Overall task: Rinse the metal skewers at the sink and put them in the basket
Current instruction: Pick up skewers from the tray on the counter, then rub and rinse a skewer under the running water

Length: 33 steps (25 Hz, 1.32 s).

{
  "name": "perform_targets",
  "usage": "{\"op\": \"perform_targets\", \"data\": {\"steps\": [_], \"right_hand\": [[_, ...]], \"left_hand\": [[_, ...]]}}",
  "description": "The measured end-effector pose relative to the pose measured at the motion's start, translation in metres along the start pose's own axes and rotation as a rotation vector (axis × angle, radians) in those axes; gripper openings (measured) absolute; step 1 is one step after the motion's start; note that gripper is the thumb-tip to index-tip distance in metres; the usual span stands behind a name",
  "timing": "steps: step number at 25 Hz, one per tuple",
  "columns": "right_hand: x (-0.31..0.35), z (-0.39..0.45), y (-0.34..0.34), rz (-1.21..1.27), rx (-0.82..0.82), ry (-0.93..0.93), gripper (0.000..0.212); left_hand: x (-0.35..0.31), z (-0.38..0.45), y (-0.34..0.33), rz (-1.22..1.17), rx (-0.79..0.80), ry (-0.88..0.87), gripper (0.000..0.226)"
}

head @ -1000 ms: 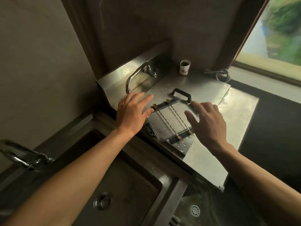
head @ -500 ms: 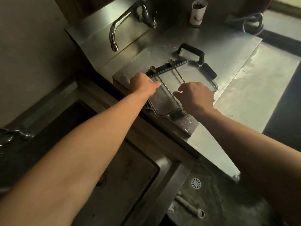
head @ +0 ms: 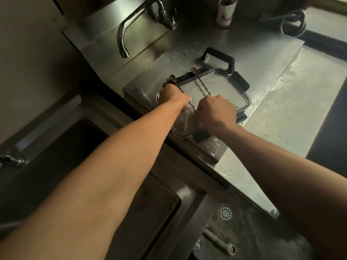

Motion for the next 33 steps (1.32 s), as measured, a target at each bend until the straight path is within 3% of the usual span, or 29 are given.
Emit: {"op": "perform_targets", "data": {"steps": [9, 13, 18, 23, 30, 33], "right_hand": [[0.013, -0.008, 0.028, 0.112, 0.038, 0.005, 0.017], [0.04, -0.023, 0.069, 0.206, 0.019, 0.08, 0.014], [0.123, -0.053, 0.136, 0.233, 0.001, 0.328, 0.013], [0.24, -0.128, 0.157, 0.302, 0.102, 0.605, 0.016], [0.372, -0.243, 0.143, 0.443, 0.331, 0.77, 0.009], [0.409, -0.279, 0.134, 0.448, 0.435, 0.847, 0.007]], "left_hand": [[-0.012, -0.02, 0.026, -0.223, -0.071, 0.055, 0.007], [-0.019, -0.048, 0.082, -0.371, -0.165, 0.041, 0.015], [0.002, -0.107, 0.192, -0.467, -0.419, 0.032, 0.016], [0.059, -0.196, 0.302, -0.457, -0.753, 0.042, 0.013], [0.163, -0.304, 0.409, -0.386, -0.99, 0.061, 0.009], [0.201, -0.334, 0.433, -0.387, -0.998, 0.085, 0.005]]}}
Point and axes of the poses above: each hand's wrist, its own z-axis towards the middle knuckle, its own y-axis out of the back of the hand, x = y × z, the point moved 5 cm from there along z, towards the middle knuckle, and after that the axes turned 7 degrees about -y, right-handed, at the moved point
